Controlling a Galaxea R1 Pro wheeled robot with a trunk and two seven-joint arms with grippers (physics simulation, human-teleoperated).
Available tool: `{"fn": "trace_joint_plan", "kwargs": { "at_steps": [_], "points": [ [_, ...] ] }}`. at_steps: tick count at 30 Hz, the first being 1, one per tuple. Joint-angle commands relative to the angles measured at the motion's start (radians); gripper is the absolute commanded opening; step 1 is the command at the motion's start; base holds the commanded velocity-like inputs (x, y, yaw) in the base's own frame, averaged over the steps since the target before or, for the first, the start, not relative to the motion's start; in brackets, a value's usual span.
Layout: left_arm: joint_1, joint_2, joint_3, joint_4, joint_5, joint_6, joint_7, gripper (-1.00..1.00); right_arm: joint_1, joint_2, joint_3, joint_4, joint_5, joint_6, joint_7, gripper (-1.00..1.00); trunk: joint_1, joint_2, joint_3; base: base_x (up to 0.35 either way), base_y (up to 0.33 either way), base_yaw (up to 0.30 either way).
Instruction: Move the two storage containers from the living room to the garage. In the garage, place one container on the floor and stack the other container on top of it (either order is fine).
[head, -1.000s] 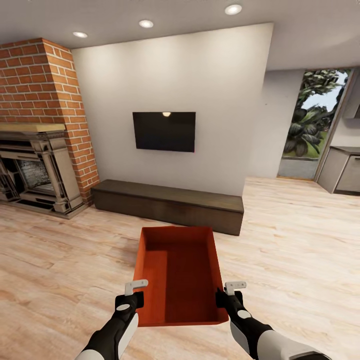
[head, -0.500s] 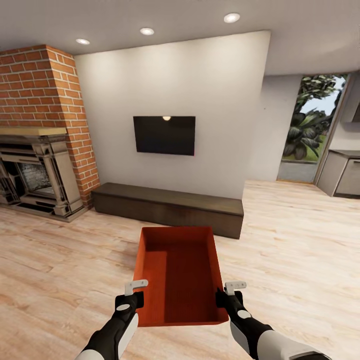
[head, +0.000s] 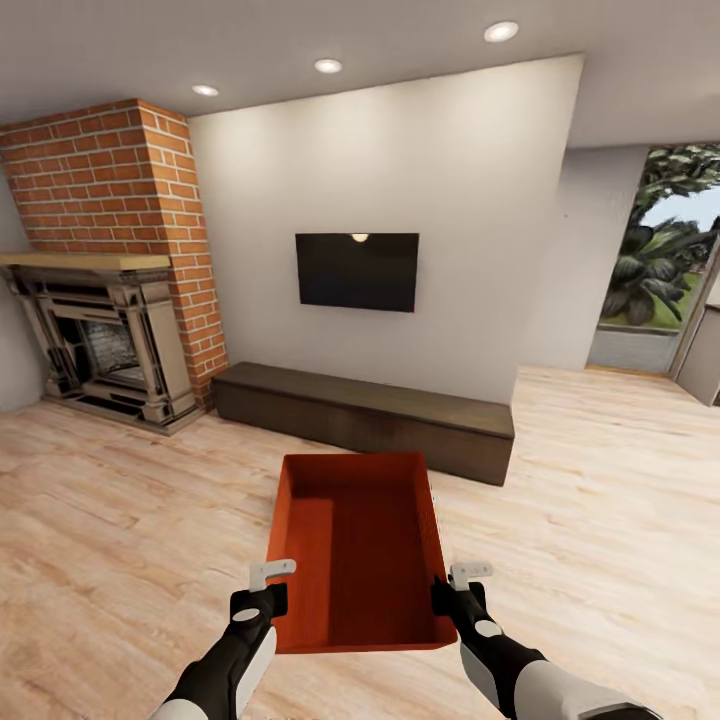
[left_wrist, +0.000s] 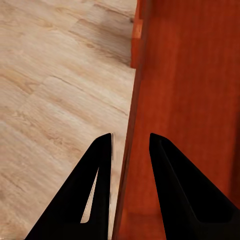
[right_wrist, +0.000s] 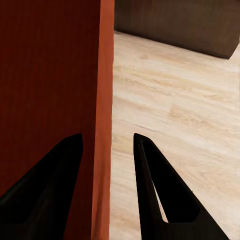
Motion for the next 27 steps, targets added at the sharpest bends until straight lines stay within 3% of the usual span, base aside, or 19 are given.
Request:
{"fn": "trace_joint_plan", "kwargs": {
  "at_steps": [1, 27],
  "points": [
    [-0.001, 0.001, 0.005, -0.024, 0.007, 0.005, 0.005, -1.00, 0.000, 0.000, 0.002, 0.002, 0.000, -0.002, -0.004, -1.00, 0.000, -0.001, -0.002, 0.000, 0.000, 0.273],
    [-0.001, 0.002, 0.005, -0.022, 0.008, 0.005, 0.005, -1.00, 0.000, 0.000, 0.002, 0.002, -0.002, -0.002, -0.002, -1.00, 0.000, -0.001, -0.002, 0.000, 0.000, 0.273]
  ]
}}
